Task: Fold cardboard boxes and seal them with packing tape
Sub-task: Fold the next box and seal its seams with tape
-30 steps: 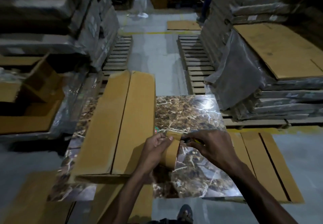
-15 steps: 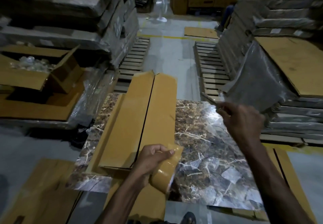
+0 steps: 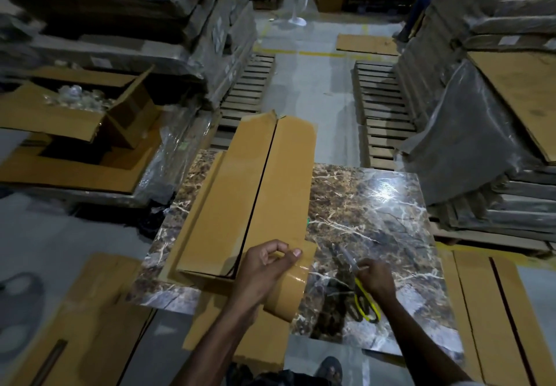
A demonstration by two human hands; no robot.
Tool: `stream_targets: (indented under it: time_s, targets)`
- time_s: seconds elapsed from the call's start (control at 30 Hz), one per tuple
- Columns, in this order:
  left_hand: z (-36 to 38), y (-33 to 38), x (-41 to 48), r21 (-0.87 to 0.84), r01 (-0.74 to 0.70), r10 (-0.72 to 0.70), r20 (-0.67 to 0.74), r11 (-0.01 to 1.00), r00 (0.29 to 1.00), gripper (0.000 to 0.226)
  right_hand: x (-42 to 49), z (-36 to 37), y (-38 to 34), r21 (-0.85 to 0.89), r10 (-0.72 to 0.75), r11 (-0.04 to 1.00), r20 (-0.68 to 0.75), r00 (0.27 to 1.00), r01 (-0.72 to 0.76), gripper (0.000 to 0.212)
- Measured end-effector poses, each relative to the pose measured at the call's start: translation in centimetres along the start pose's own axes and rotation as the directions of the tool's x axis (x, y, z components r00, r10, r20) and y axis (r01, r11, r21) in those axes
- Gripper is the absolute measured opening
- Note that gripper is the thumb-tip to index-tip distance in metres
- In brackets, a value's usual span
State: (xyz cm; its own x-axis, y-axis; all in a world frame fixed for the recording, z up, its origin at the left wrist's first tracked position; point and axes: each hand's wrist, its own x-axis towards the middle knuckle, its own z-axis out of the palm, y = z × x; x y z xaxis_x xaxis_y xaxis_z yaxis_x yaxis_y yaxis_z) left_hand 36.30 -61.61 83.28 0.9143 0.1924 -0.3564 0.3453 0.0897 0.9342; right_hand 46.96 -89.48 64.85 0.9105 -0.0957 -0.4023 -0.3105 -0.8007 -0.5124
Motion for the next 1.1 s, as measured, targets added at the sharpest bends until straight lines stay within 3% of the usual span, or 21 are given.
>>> stream_targets:
  time_s: [0.17, 0.37, 0.47, 0.53, 0.57, 0.67, 0.73, 0.8, 0.9, 1.1]
  targets:
    - [-0.6, -0.3, -0.9, 0.005, 0.014, -0.014, -0.049, 1.000, 0.999, 0.017, -0.6, 2.2, -0.1, -0.009, 0.018, 1.000, 0.026, 0.999, -0.018, 0.008]
    - [-1.9, -0.5, -1.7, -0.020, 0.032, -0.034, -0.116, 0.999, 0.993, 0.020, 0.8, 3.6, 0.6, -0.098, -0.025, 0.995, 0.031, 0.999, 0.028, 0.016]
    - [-3.0, -0.4, -1.4, -0.034, 0.038, -0.042, -0.113, 0.999, 0.993, 0.020, 0.1, 2.6, -1.0, 0.063, 0.047, 0.997, -0.110, 0.993, -0.041, 0.036]
    - [-3.8, -0.2, -1.2, -0.039, 0.026, -0.029, -0.098, 0.999, 0.995, 0.020, -1.2, 0.9, -4.0, 0.254, 0.030, 0.967, -0.212, 0.977, 0.025, 0.060]
    - [-4.2, 0.0, -1.0, -0.040, 0.020, -0.024, -0.086, 0.999, 0.996, 0.020, -2.1, -0.1, -6.0, 0.362, 0.000, 0.928, -0.238, 0.971, 0.089, 0.060]
    - [-5.3, 0.5, -0.2, -0.035, 0.013, -0.014, -0.039, 0.999, 0.999, 0.023, -6.1, -3.4, -13.4, 0.615, -0.233, 0.751, -0.091, 0.968, 0.239, 0.033]
    - [-6.1, 0.9, 0.6, -0.019, 0.002, -0.002, 0.008, 1.000, 1.000, 0.031, -8.8, -5.1, -18.0, 0.633, -0.452, 0.705, 0.053, 0.891, 0.320, 0.036]
    - [-6.7, 1.6, 1.1, 0.000, -0.011, 0.011, 0.063, 1.000, 0.998, 0.034, -10.2, -5.5, -21.4, 0.619, -0.563, 0.694, 0.148, 0.813, 0.368, 0.043]
    - [-7.9, 2.7, 1.8, 0.017, -0.032, 0.030, 0.124, 0.999, 0.992, 0.021, -10.5, -4.4, -24.2, 0.631, -0.585, 0.698, 0.229, 0.778, 0.338, 0.041]
    - [-10.8, 3.0, 3.7, 0.104, -0.050, 0.029, 0.195, 0.993, 0.980, 0.018, -11.5, -1.7, -26.3, 0.712, -0.567, 0.627, 0.140, 0.812, 0.315, 0.030]
